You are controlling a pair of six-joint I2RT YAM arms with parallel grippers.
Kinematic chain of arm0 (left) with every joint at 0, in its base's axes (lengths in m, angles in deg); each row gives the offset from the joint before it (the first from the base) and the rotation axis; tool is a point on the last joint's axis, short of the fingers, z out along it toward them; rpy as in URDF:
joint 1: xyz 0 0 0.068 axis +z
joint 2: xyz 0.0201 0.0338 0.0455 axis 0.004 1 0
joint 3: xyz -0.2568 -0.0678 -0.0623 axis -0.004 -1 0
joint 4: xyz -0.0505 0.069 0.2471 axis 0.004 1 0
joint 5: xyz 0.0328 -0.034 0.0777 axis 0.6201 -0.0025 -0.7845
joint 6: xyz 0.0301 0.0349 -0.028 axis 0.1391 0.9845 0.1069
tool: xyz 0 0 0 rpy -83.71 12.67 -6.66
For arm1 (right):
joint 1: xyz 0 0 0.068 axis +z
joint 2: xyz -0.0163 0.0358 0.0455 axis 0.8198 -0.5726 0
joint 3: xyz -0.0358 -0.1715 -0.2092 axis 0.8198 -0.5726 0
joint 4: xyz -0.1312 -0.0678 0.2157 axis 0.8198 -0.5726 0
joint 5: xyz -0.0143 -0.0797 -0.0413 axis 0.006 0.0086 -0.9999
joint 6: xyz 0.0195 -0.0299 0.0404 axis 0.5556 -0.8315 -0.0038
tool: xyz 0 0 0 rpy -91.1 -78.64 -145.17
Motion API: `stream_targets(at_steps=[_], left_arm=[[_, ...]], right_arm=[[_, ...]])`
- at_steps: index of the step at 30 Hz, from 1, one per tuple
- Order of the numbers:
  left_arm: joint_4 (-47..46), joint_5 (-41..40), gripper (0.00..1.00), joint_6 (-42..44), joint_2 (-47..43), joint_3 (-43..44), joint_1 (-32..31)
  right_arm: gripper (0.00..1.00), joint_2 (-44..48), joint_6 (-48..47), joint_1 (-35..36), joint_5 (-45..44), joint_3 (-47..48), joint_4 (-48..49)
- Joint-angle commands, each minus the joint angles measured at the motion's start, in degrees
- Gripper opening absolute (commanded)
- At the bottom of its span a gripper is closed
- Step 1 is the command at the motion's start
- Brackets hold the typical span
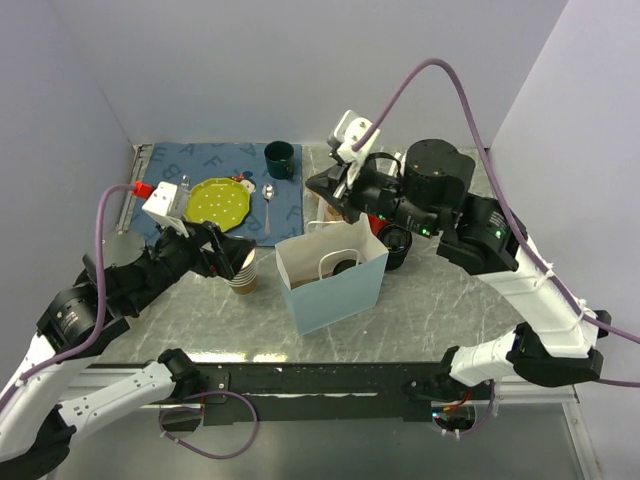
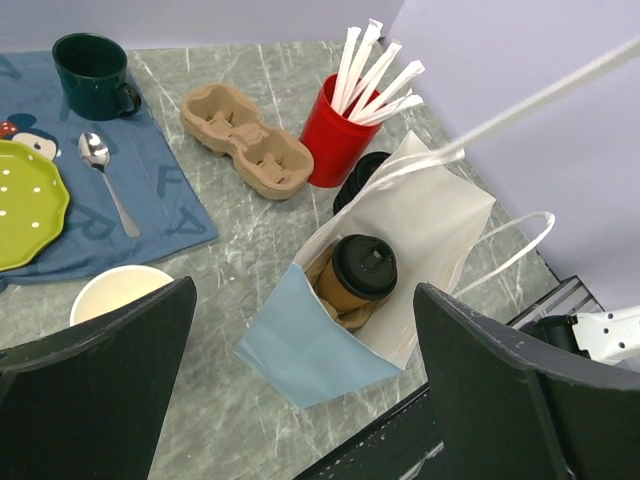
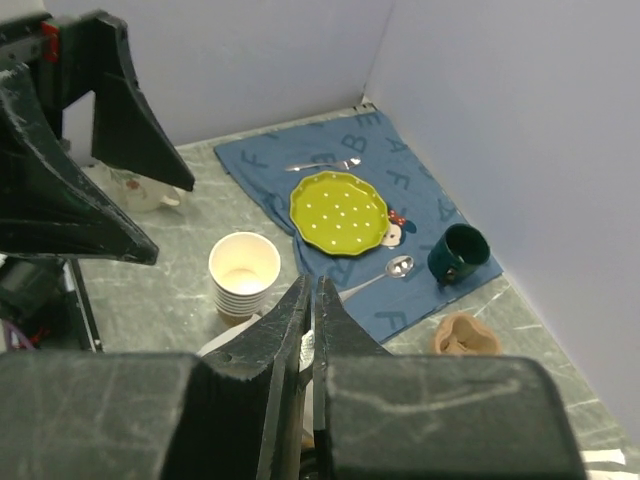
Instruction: Pack the takeout coffee
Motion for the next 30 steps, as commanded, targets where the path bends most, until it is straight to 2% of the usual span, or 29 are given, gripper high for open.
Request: stream_targets(at_steps=[1,5,9,16,22,28,30], left_arm=[[-0.46,-0.88,0.97,0.54,-1.20,-1.06,0.10],[-0.54,-0.61,0.97,0.63,-1.20,-1.15,0.10],[-0.63,-0.70,0.97,0.80,-1.38,-1.15,0.10],[-0.81,-0.44,0.97,0.54,-1.99,-2.29,0.10],[-0.98,-0.44,0.97,1.33,-1.47,-2.38,0.19],[-1.33,-0.70,0.97,2.56,-1.03,-2.11,0.10],[-1.60,-0.79,0.97,3.17,-1.03,-2.11,0.10]], right_arm=[[0.07,-1.45,-2.98,0.89,-3.69,5.23,4.14],[0.08,-1.53,-1.94,1.07,-1.59,5.41,8.19],[0.08,-3.12,-1.23,1.86,1.05,7.17,5.56],[0.08,-1.36,0.08,3.44,2.10,3.48,6.44],[0.09,-1.62,3.33,4.14,3.25,3.14,2.32],[0.18,-1.80,6.06,5.55,0.44,-2.49,-1.82],[0.29,-2.76,6.59,5.73,0.00,-2.67,-2.18]])
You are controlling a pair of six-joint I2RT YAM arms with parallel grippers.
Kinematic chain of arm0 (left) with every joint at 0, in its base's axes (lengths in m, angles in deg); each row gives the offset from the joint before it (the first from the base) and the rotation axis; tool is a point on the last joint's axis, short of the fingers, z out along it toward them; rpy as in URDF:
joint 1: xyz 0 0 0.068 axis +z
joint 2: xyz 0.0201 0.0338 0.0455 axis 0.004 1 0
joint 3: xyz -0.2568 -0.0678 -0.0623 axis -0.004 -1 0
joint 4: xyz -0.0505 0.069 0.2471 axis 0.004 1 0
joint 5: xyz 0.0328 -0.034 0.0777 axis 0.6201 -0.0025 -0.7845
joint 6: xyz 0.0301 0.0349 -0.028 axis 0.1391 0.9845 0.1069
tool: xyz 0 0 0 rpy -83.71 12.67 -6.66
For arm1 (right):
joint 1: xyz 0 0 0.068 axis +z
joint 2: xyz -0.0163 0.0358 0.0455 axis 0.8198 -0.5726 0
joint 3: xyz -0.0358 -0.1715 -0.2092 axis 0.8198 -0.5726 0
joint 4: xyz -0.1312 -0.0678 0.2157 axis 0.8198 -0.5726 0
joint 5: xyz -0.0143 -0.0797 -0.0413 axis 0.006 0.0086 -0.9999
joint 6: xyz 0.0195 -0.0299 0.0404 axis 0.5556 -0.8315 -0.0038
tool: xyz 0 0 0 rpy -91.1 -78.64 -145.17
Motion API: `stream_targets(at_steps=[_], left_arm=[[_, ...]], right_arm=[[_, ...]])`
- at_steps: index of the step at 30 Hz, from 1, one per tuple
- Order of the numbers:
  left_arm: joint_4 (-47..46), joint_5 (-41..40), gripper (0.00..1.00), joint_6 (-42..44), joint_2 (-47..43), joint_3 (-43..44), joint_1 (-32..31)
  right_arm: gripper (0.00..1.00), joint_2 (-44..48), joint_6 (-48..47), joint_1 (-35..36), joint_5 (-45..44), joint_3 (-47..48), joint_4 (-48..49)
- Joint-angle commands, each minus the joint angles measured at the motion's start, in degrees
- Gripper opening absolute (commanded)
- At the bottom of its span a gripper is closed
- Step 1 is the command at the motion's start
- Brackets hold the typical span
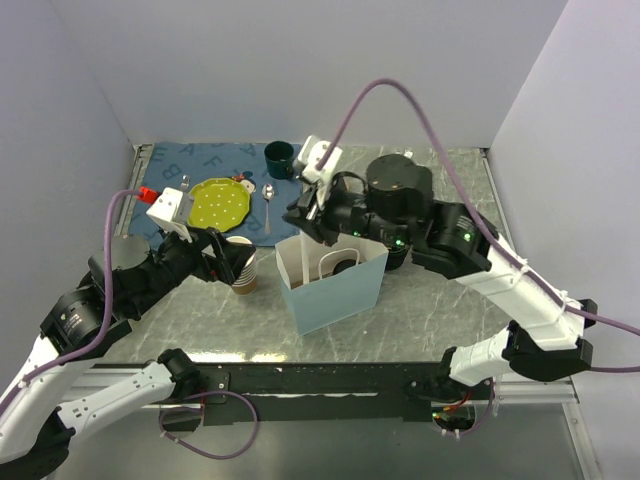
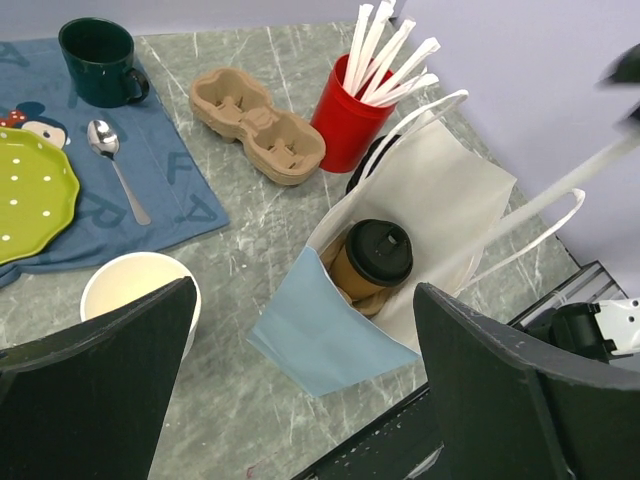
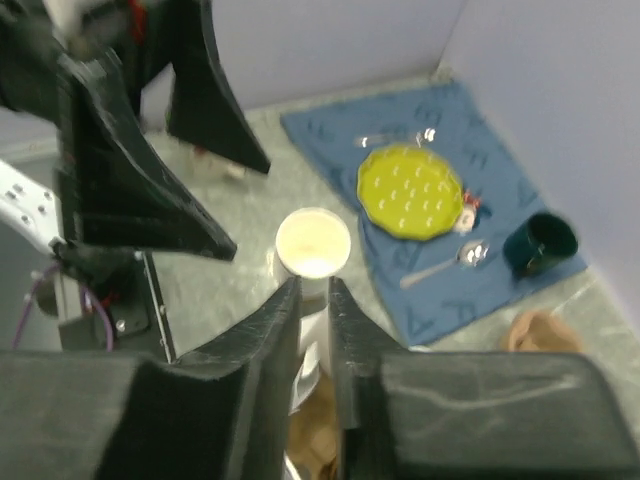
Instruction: Pack the takeout coffee
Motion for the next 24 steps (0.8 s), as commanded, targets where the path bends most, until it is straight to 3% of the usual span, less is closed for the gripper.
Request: stream_targets(at_steps=[1,6,9,13,17,24], left_arm=[[-2.08,-0.64,0.97,2.06,0.37,0.40,0.19],[-2.60,-0.46,0.97,3.12,0.72,1.02,0.10],[-3.65,0.15,0.97,3.64,0.64,0.93,0.10],[-5.24,1.12,0.97,4.08,0.90,1.19,0.10],[-6.56,1.65,0.97,4.00,0.73,1.54,0.10],[-11.30,4.02,0.97,3.38,-1.65,0.32,0.10]], right_arm=[[0.33,-0.62,3.11,0.76,-2.82,-0.62,-1.74],[0.57,-2.29,4.61,0.68,-6.25,2.72,-1.29],[0.65,-3.79,7.32,0.76,-9.58,6.49,-4.53],[1.00,-5.02,15.67,0.76,-12.84,10.02,-8.94],[1.00,-1.52,25.42,0.68,-13.20,6.60,-10.09],[1.00,7.45,51.41,0.76,-25.31,-3.06,-18.16]])
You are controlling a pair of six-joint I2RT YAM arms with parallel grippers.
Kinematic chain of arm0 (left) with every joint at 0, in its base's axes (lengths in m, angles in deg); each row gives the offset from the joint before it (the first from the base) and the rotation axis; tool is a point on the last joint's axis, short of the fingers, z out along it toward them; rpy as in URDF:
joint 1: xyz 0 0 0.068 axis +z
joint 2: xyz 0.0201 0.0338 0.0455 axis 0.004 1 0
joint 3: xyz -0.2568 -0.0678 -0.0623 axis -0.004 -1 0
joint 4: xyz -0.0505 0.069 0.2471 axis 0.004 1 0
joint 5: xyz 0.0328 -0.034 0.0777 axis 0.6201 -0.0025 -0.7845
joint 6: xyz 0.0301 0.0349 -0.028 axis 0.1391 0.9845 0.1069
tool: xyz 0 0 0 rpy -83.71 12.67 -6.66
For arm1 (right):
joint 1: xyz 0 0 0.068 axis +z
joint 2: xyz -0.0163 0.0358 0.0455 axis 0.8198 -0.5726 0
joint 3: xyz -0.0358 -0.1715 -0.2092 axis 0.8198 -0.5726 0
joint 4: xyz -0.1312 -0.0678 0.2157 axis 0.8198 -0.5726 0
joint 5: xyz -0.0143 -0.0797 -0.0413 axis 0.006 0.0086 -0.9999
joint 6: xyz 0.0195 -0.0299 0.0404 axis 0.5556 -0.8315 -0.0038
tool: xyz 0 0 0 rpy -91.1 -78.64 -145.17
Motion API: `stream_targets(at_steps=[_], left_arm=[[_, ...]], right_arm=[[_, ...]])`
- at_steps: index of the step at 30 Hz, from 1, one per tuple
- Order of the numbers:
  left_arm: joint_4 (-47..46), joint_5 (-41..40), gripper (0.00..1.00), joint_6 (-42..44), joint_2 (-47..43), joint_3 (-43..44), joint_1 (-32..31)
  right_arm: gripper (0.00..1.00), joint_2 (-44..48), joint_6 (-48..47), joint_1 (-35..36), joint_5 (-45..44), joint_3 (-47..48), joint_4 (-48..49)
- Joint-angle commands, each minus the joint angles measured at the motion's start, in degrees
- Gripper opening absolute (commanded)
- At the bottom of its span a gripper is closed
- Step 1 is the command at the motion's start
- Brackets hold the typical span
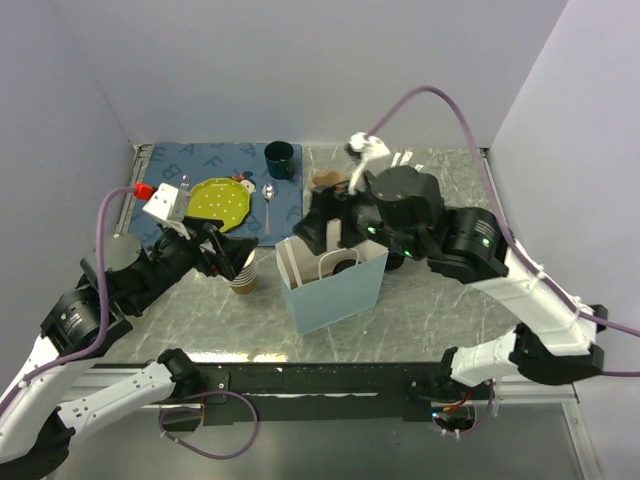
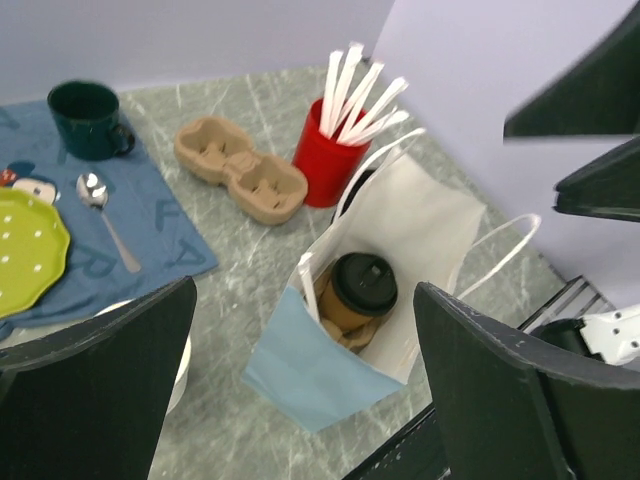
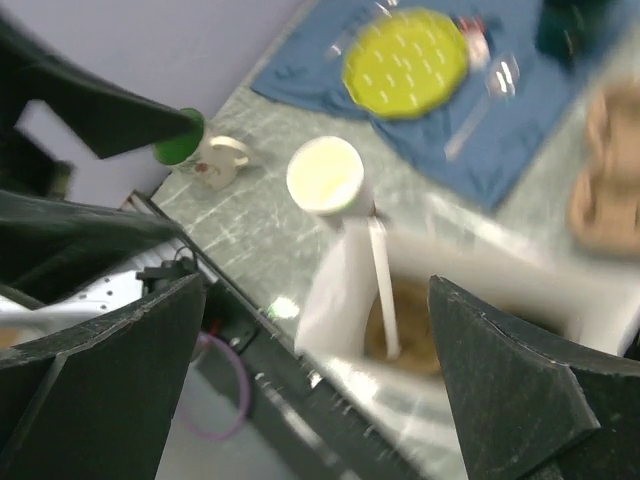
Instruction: Pack the takeout coffee
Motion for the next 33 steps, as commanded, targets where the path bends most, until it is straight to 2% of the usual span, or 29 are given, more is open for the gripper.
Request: stream_targets(at_steps=[1,3,6,17,24,33], left_arm=[[-6.26,2.84,0.97,0.32,-2.13,-0.30,0.10],[-7.58,3.81,0.97,-0.64,-3.01,-0.91,0.19],[-9.51,4.08,0.97,-2.66,-3.89,-2.67,0.10],[-14.52,3.28,0.97,-15.67,-4.41,-5.57,0.19],[-15.58,3.81,0.97,-15.15,-5.38,-6.37,0.10],[-14.17,4.43,0.97,-13.13,-4.06,-3.38,0.19]], right_arm=[[1.00,7.63,20.26,0.30,-11.46,-3.77,-7.72],[1.00,10.36,24.47,0.22,-12.97,-5.87,-10.89],[1.00,13.17,26.08,0.22,-14.38,-7.73,-12.74],[1.00,19.59,19.75,0.22,-14.91,-11.68,-9.93],[1.00,22.84,18.00,0.22,-11.92,-18.10,-4.74],[1.00,23.46,15.62,0.13,-10.70,-19.51,-3.52]])
